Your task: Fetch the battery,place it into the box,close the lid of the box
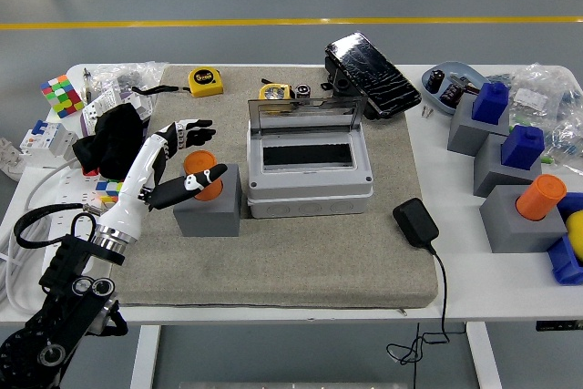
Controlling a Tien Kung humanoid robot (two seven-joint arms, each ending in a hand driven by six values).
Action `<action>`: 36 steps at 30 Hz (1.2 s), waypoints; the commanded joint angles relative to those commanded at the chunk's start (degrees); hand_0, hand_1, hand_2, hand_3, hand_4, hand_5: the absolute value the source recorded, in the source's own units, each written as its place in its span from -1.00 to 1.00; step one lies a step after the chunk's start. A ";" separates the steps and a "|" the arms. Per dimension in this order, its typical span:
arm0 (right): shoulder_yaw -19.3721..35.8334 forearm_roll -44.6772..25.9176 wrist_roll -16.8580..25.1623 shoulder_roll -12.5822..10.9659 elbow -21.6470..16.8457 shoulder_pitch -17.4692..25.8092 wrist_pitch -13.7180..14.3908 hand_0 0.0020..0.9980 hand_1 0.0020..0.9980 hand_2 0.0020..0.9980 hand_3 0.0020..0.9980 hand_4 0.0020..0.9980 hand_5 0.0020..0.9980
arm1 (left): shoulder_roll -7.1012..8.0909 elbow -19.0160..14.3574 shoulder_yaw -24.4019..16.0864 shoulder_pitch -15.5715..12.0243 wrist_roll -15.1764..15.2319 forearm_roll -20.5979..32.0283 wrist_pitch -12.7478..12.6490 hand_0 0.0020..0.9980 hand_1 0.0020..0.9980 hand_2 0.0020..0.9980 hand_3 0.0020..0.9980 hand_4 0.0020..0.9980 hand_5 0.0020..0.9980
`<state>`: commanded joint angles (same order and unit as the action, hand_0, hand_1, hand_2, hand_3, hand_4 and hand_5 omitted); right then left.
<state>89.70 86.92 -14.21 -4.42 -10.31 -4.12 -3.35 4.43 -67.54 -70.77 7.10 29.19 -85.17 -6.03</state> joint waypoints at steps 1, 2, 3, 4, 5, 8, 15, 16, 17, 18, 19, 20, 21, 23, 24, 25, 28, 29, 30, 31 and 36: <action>-0.01 0.00 -0.02 0.01 0.00 -0.01 -0.01 0.29 0.30 0.32 0.15 0.95 0.16 | -0.02 0.23 0.14 0.08 0.03 0.00 -0.02 0.38 0.41 0.37 0.50 1.00 -0.34; -0.01 0.00 -0.03 0.01 0.00 -0.01 -0.01 0.29 0.30 0.32 0.15 0.95 0.16 | -0.03 0.36 0.22 0.13 0.05 0.01 -0.03 0.38 0.41 0.37 0.50 1.00 -0.34; -0.12 -0.10 -0.02 0.01 0.00 -0.03 -0.03 0.29 0.30 0.32 0.15 0.95 0.16 | -0.07 0.72 0.45 0.28 0.07 0.02 -0.05 0.38 0.41 0.37 0.50 1.00 -0.34; -0.19 -0.19 0.01 0.01 0.00 -0.07 -0.03 0.29 0.30 0.32 0.15 0.95 0.16 | -0.12 1.09 0.68 0.43 0.04 0.00 -0.01 0.38 0.41 0.37 0.50 1.00 -0.34; -0.28 -0.32 0.04 0.02 0.00 -0.12 -0.01 0.29 0.30 0.32 0.15 0.95 0.16 | -0.19 1.52 0.97 0.59 0.07 0.00 -0.01 0.38 0.41 0.37 0.50 1.00 -0.34; -0.46 -0.53 0.09 0.01 0.00 -0.17 -0.02 0.29 0.30 0.32 0.15 0.95 0.16 | -0.43 2.25 1.75 0.94 -0.11 -0.11 -0.08 0.30 0.32 0.31 0.44 1.00 -0.57; -0.35 -0.30 -0.01 0.03 0.00 -0.08 -0.05 0.29 0.30 0.32 0.15 0.95 0.16 | -1.33 3.85 3.71 2.07 0.28 0.35 -0.77 0.04 0.15 0.08 0.27 1.00 -0.76; -0.38 -0.31 -0.02 0.03 0.00 -0.08 -0.06 0.29 0.30 0.32 0.15 0.95 0.16 | -1.46 4.05 3.92 2.22 0.43 0.44 -0.91 0.04 0.15 0.08 0.27 1.00 -0.76; -0.44 -0.35 -0.01 0.03 0.00 -0.09 -0.06 0.29 0.30 0.32 0.15 0.95 0.16 | -1.69 4.35 4.18 2.44 0.78 0.78 -1.15 0.04 0.15 0.08 0.27 1.00 -0.76; -0.50 -0.41 0.00 0.03 0.00 -0.09 -0.06 0.29 0.30 0.32 0.15 0.95 0.16 | -1.92 4.62 4.39 2.63 1.09 1.19 -1.34 0.04 0.15 0.08 0.27 1.00 -0.76; -0.57 -0.47 0.02 0.03 0.00 -0.08 -0.06 0.29 0.30 0.32 0.15 0.95 0.16 | -2.09 4.79 4.52 2.76 1.26 1.42 -1.47 0.04 0.15 0.08 0.27 1.00 -0.76; -0.61 -0.46 0.01 0.03 0.00 -0.13 -0.07 0.29 0.30 0.32 0.15 0.95 0.16 | -2.35 5.05 4.64 3.01 1.54 1.72 -1.67 -0.24 -0.05 -0.08 0.02 1.00 -0.85; -0.61 -0.43 0.00 0.04 0.00 -0.17 -0.08 0.29 0.30 0.32 0.15 0.95 0.16 | -2.51 5.22 4.70 3.18 1.71 1.94 -1.78 -0.24 -0.05 -0.08 0.02 1.00 -0.85; -0.67 -0.57 0.00 0.05 0.00 -0.23 -0.07 0.29 0.30 0.32 0.15 0.95 0.16 | -2.82 5.50 4.99 3.57 2.03 2.47 -1.94 -0.24 -0.05 -0.08 0.02 1.00 -0.85; -0.70 -0.61 0.00 0.06 0.00 -0.24 -0.07 0.29 0.30 0.32 0.15 0.95 0.16 | -2.95 5.64 5.20 3.80 2.20 2.83 -2.02 -0.24 -0.05 -0.08 0.02 1.00 -0.85; -0.74 -0.65 -0.01 0.06 0.00 -0.25 -0.07 0.29 0.30 0.32 0.15 0.95 0.16 | -3.06 5.77 5.37 3.99 2.32 3.08 -2.09 -0.24 -0.05 -0.08 0.02 1.00 -0.85; -0.70 -0.60 -0.06 0.03 0.00 -0.28 -0.06 0.29 0.30 0.32 0.15 0.95 0.16 | -3.39 6.29 5.86 4.44 2.75 4.17 -2.38 -0.40 -0.28 -0.27 -0.19 1.00 -0.93; -0.71 -0.63 -0.06 0.03 0.00 -0.28 -0.06 0.29 0.30 0.32 0.15 0.95 0.16 | -3.48 6.44 6.01 4.52 2.92 4.59 -2.50 -0.40 -0.28 -0.27 -0.19 1.00 -0.93; -0.72 -0.61 -0.07 0.02 0.00 -0.29 -0.06 0.29 0.30 0.32 0.15 0.95 0.16 | -3.59 6.61 6.16 4.59 3.12 5.03 -2.66 -0.40 -0.28 -0.27 -0.19 1.00 -0.93; -0.69 -0.56 -0.09 0.02 0.00 -0.28 -0.06 0.29 0.30 0.32 0.15 0.95 0.16 | -3.68 6.76 6.27 4.62 3.26 5.31 -2.76 -0.40 -0.28 -0.27 -0.19 1.00 -0.93; -0.85 -0.64 -0.09 0.03 0.00 -0.32 -0.07 0.29 0.30 0.32 0.15 0.95 0.16 | -4.13 7.30 6.57 4.77 4.81 7.03 -3.61 -0.55 -0.46 -0.36 -0.29 1.00 -1.00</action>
<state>88.86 86.28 -14.30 -4.39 -10.31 -4.43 -3.43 0.29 -60.24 -64.20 11.86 34.00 -78.13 -9.64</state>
